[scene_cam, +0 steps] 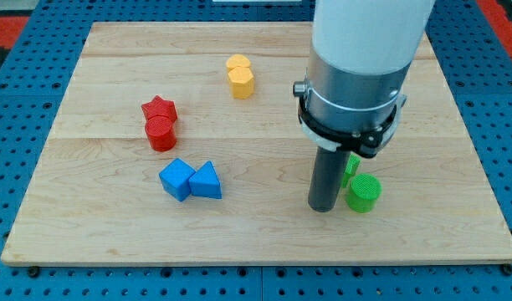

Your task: Place the green circle diagonally to the green star

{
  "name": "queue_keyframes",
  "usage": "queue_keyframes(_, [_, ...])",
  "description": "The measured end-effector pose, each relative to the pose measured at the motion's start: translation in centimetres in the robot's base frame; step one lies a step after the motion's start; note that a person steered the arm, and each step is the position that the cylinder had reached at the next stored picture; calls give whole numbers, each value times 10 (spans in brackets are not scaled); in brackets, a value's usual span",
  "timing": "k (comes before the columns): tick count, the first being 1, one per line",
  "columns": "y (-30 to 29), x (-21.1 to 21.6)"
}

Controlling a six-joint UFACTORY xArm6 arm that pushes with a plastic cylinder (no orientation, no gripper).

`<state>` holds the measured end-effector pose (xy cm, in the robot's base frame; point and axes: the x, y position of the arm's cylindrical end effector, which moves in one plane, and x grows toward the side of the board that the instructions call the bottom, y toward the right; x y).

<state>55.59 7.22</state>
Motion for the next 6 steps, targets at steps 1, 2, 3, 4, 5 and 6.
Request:
queue_keyframes(1, [-3,10])
queue_keyframes(2, [-4,10])
queue_keyframes(3, [1,10])
queue_keyframes(4, [39,10])
queue_keyframes(5, [65,5])
queue_keyframes(6, [65,-38])
